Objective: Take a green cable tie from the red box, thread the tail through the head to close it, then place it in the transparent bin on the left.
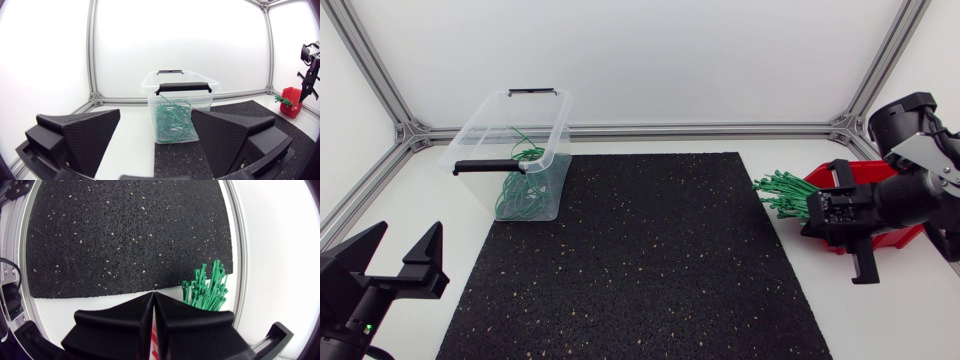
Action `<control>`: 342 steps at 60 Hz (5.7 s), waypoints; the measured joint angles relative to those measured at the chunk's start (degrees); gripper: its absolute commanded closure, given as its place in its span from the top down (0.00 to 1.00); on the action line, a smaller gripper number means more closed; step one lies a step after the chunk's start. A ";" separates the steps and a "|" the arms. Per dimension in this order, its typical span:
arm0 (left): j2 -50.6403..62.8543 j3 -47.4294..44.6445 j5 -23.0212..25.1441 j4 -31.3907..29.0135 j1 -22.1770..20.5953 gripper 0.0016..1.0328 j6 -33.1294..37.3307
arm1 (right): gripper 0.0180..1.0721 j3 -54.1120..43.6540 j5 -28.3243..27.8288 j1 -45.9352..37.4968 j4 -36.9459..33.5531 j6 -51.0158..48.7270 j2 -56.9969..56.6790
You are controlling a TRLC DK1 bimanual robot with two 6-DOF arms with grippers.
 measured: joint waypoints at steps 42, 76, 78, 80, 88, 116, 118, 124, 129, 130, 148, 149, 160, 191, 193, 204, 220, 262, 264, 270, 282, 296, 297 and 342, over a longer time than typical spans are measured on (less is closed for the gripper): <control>0.00 0.00 0.00 0.00 0.00 0.96 0.02 | 0.05 30.99 -37.46 -23.43 -1.79 22.67 8.55; 0.00 0.00 0.00 -0.02 0.00 0.96 0.02 | 0.05 30.12 -39.19 -20.39 4.68 32.33 -6.95; 0.00 0.00 0.00 0.00 0.00 0.96 0.02 | 0.05 30.29 -38.60 -19.43 4.22 33.05 -7.50; 0.00 0.00 0.00 -0.02 0.00 0.96 0.00 | 0.05 30.47 -37.79 -18.18 3.78 33.86 -7.96; 0.00 0.00 0.00 -0.02 0.00 0.96 0.00 | 0.05 30.62 -34.07 -12.33 2.51 38.66 -9.16; 0.00 0.00 0.00 -0.02 0.00 0.96 0.02 | 0.05 31.32 -10.82 24.22 6.34 64.52 -10.08; 0.00 0.00 0.00 -0.02 0.00 0.96 0.00 | 0.05 31.32 -9.99 26.40 7.02 66.27 -9.35; 0.00 0.00 0.00 -0.02 0.00 0.96 0.02 | 0.05 31.34 -9.05 30.23 8.92 71.25 -6.78; 0.00 0.00 0.00 -0.02 -0.02 0.96 0.02 | 0.05 31.34 -8.72 32.46 10.75 75.43 -4.37; 0.00 0.00 0.00 -0.02 -0.02 0.96 0.02 | 0.05 31.34 -8.68 32.89 11.04 76.04 -3.91; 0.00 0.00 0.26 -0.07 -0.39 0.96 0.00 | 0.05 31.36 -11.41 35.45 16.70 95.54 6.01; 0.00 0.00 0.31 -0.07 -0.39 0.96 0.00 | 0.05 31.36 -11.50 35.54 17.09 96.26 6.38; 0.00 0.00 0.44 -0.13 -0.39 0.96 0.00 | 0.05 31.36 -14.71 35.69 20.57 103.75 10.40; 0.00 0.00 0.50 -0.13 -0.39 0.96 0.00 | 0.05 30.73 -24.00 33.09 25.40 112.72 21.55; 0.00 0.00 0.57 -0.15 -0.39 0.96 0.00 | 0.05 30.12 -24.00 32.92 26.16 112.87 21.86; 0.00 0.00 0.59 -0.15 -0.39 0.96 0.00 | 0.06 26.45 -24.17 30.75 28.89 112.89 23.23; 0.00 0.00 0.59 -0.15 -0.39 0.96 0.02 | 0.24 20.94 -23.67 25.86 30.49 112.56 23.26; 0.00 0.00 0.59 -0.15 -0.39 0.96 0.00 | 0.53 15.78 -7.08 26.29 24.74 93.72 13.81; 0.00 0.00 0.59 -0.15 -0.39 0.96 0.00 | 0.53 15.78 -7.08 26.80 23.78 91.97 13.55; 0.00 0.00 0.59 -0.15 -0.39 0.96 0.00 | 0.53 16.15 -5.73 30.08 19.19 83.27 13.44; 0.00 0.00 0.59 -0.15 -0.39 0.96 0.00 | 0.85 17.44 0.28 36.17 13.62 66.27 14.19; 0.00 0.00 0.59 -0.15 -0.39 0.96 0.02 | 0.90 19.96 0.09 40.13 6.75 55.10 17.11; 0.00 0.00 0.61 -0.15 -0.39 0.96 0.02 | 0.90 20.02 0.11 40.74 6.29 54.03 17.14; 0.00 0.00 0.61 -0.15 -0.37 0.96 0.00 | 0.68 22.75 1.46 53.53 -2.23 31.28 33.09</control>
